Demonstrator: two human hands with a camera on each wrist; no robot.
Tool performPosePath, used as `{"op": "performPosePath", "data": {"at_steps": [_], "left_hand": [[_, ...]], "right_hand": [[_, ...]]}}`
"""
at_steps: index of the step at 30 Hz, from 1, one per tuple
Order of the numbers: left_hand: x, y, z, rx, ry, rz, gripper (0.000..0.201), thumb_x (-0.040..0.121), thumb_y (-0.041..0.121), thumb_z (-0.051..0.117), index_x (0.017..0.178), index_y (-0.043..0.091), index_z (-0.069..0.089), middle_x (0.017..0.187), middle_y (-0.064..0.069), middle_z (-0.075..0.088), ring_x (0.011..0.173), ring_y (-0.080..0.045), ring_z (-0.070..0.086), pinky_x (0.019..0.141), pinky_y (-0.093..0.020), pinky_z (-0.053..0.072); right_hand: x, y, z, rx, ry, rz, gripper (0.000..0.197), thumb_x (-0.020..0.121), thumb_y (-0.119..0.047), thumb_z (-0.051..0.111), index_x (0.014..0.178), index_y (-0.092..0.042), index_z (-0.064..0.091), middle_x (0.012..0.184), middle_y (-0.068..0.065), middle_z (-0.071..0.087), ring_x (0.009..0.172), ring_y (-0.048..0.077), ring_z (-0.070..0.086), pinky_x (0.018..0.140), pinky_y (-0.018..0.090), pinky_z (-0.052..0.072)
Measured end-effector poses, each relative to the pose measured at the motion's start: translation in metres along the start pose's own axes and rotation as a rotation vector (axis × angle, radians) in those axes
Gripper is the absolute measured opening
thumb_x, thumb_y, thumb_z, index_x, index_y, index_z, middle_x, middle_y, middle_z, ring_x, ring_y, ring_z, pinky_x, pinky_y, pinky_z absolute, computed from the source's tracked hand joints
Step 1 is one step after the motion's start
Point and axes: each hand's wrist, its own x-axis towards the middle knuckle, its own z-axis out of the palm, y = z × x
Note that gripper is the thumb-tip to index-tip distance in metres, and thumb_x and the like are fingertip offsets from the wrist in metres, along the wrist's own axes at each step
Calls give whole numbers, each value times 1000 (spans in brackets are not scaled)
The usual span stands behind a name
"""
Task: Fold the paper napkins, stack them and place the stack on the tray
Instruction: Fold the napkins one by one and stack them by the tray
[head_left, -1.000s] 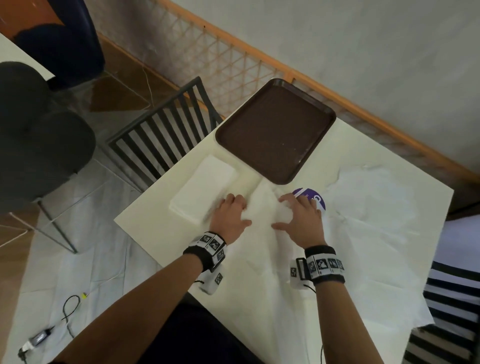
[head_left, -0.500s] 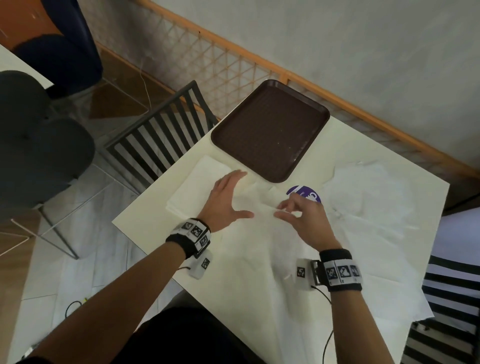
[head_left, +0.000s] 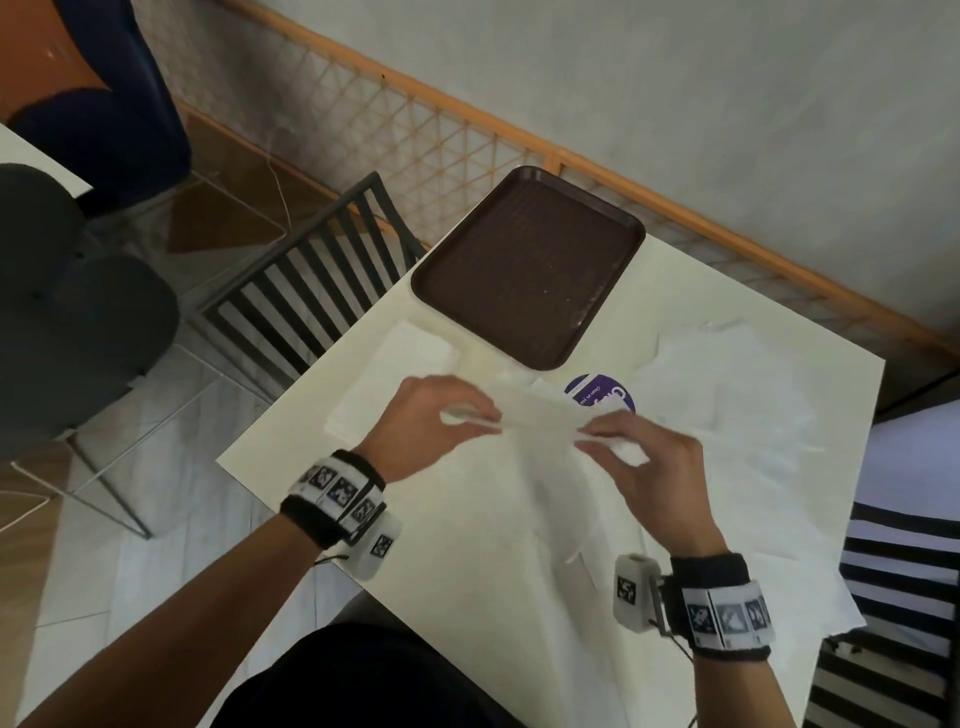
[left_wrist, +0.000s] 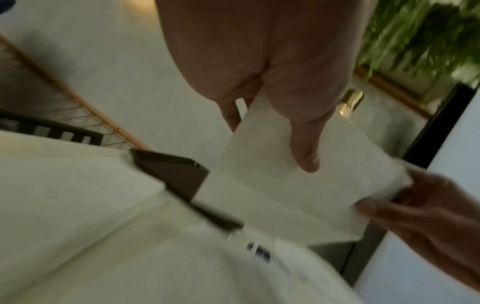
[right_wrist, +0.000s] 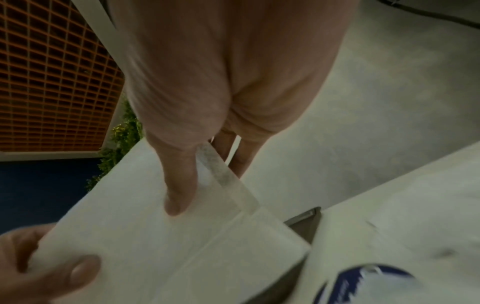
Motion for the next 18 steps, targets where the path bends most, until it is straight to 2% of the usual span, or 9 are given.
{"op": "performPosePath", "data": {"at_steps": [3, 5, 7, 9, 11, 13, 14, 16, 18], "left_hand": [[-35, -37, 20, 27, -50, 5, 19, 85, 9, 89, 102, 14, 83, 113, 6, 80, 111, -7, 73, 101, -34, 58], [-48, -57, 34, 41, -116, -79, 16, 88, 14, 87, 103, 18, 80, 118, 9, 79, 118, -5, 70, 105, -39, 56], [-56, -74, 42, 53, -186, -192, 12, 93, 26, 83, 103, 25, 76, 119, 13, 77, 118, -3, 69, 106, -42, 54], [-60, -86, 47, 75, -208, -230, 13, 96, 30, 79, 105, 33, 71, 118, 15, 75, 115, -4, 68, 104, -46, 54], [-58, -90, 50, 62, -188, -256, 16, 98, 23, 75, 108, 34, 67, 110, 14, 75, 104, -9, 71, 96, -46, 57], [-46, -84, 52, 66, -143, -302, 10, 103, 27, 68, 109, 33, 63, 93, 10, 74, 86, -15, 71, 82, -45, 60], [-38, -82, 54, 92, -117, -327, 6, 105, 34, 64, 110, 33, 61, 80, 7, 70, 73, -18, 68, 74, -45, 60], [-21, -79, 59, 185, -83, -382, 14, 107, 43, 58, 116, 32, 56, 59, 2, 56, 57, -24, 56, 63, -46, 56], [-8, -77, 64, 280, -85, -438, 24, 107, 42, 58, 125, 29, 50, 57, 3, 52, 60, -26, 56, 65, -44, 54]], "right_hand": [[-30, 20, 17, 8, -140, 83, 54, 72, 29, 73, 99, -17, 80, 106, -11, 80, 101, 4, 76, 87, 29, 61], [-46, 37, 32, -17, -253, 199, 61, 71, 29, 66, 101, -23, 74, 111, -18, 80, 107, 1, 76, 90, 29, 61], [-57, 52, 45, -37, -332, 282, 54, 80, 22, 66, 100, -28, 65, 111, -19, 80, 107, 1, 76, 89, 29, 62], [-62, 61, 53, -50, -350, 369, 54, 84, 17, 65, 99, -34, 60, 102, -19, 79, 94, 3, 76, 78, 22, 58], [-60, 65, 56, -61, -295, 442, 61, 78, 22, 58, 101, -35, 59, 94, -18, 76, 86, -3, 71, 69, 9, 47], [-50, 71, 57, -93, -213, 482, 58, 78, 21, 60, 103, -31, 59, 94, -18, 73, 84, -2, 68, 71, 6, 43], [-46, 74, 59, -110, -183, 507, 51, 82, 17, 64, 104, -29, 59, 91, -17, 72, 81, 5, 69, 73, 7, 44], [-36, 79, 65, -144, -137, 583, 26, 97, -7, 74, 111, -23, 60, 77, -12, 68, 75, 23, 67, 77, 26, 48], [-32, 81, 72, -184, -112, 662, 29, 103, -28, 73, 123, -17, 55, 69, -5, 65, 77, 31, 63, 76, 38, 49]]}}
